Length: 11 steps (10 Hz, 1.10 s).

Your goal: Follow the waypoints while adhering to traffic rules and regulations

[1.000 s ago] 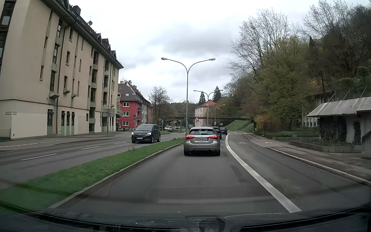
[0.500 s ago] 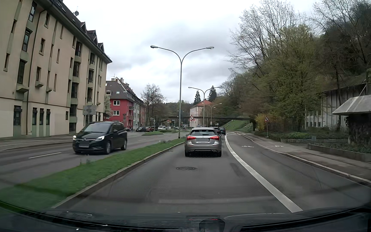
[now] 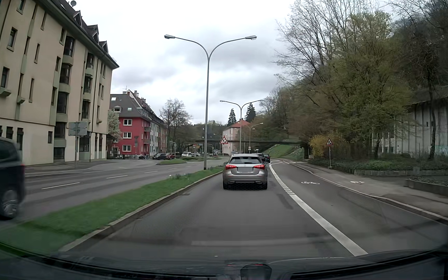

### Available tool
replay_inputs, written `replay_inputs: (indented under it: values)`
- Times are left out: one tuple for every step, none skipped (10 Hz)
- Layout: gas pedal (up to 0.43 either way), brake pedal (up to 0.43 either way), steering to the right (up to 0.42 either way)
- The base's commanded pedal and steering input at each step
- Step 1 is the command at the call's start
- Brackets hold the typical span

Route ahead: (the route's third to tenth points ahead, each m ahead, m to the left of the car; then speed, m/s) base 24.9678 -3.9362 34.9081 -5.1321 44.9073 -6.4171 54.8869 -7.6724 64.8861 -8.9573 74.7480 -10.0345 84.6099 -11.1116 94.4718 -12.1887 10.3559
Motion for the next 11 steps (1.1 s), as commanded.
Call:
replay_inputs:
  values:
    - [0.067, 0.0, 0.021]
    - [0.079, 0.0, 0.021]
    - [0.079, 0.0, 0.021]
    - [0.079, 0.0, 0.021]
    - [0.079, 0.0, 0.021]
    - [0.079, 0.0, 0.02]
    - [0.079, 0.0, 0.02]
    - [0.079, 0.0, 0.02]
    - [0.079, 0.0, 0.02]
    - [0.079, 0.0, 0.02]
    - [0.079, 0.0, 0.02]
